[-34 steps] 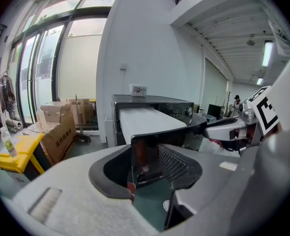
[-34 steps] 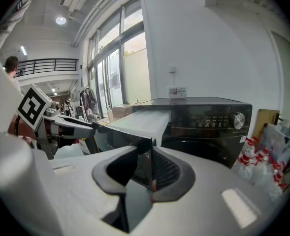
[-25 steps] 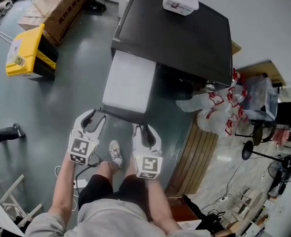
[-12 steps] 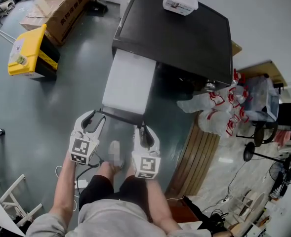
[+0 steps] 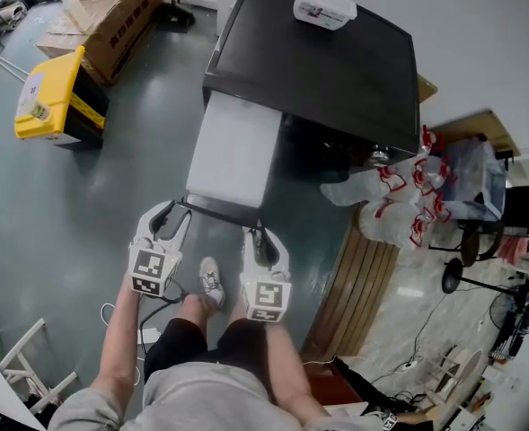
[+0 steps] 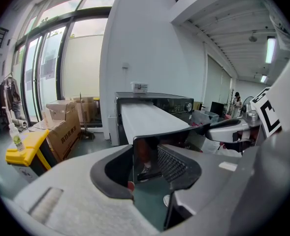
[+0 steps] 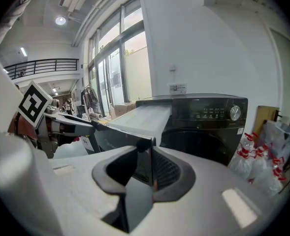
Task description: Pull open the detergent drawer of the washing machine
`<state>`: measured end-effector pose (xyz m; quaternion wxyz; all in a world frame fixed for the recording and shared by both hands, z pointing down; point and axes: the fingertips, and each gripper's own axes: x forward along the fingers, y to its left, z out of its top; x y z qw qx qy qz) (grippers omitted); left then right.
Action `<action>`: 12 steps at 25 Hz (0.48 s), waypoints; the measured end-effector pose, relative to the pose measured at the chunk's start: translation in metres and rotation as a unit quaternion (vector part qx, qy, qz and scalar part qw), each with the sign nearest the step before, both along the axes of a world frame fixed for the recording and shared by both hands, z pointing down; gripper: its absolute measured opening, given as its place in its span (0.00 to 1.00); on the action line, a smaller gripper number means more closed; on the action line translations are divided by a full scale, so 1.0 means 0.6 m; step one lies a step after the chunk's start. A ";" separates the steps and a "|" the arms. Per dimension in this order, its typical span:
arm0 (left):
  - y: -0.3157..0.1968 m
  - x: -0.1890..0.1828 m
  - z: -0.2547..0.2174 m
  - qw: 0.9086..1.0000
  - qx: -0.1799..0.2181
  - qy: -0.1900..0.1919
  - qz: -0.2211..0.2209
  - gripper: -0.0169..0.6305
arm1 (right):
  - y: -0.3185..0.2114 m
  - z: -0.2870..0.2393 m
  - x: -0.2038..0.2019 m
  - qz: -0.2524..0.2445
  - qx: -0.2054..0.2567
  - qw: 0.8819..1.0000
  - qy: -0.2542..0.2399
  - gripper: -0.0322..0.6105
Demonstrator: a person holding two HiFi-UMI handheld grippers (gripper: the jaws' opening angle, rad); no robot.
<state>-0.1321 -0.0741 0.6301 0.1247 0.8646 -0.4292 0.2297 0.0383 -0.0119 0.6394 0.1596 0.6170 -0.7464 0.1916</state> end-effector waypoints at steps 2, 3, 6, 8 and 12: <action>-0.001 0.001 -0.005 1.000 -0.002 0.001 -0.001 0.27 | 0.000 -0.008 0.001 0.000 0.005 1.000 0.000 0.21; -0.001 0.002 -0.010 1.000 0.000 0.003 -0.002 0.27 | 0.001 -0.011 0.002 0.000 0.006 1.000 0.000 0.21; -0.005 0.002 -0.033 1.000 0.006 0.008 -0.010 0.27 | 0.000 -0.026 0.006 0.001 0.011 1.000 0.005 0.21; -0.005 0.001 -0.050 1.000 0.013 0.009 -0.013 0.27 | 0.000 -0.040 0.010 0.002 0.014 1.000 0.007 0.21; -0.005 0.003 -0.087 0.999 0.038 0.009 -0.011 0.27 | -0.003 -0.081 0.022 0.006 0.030 0.999 0.011 0.21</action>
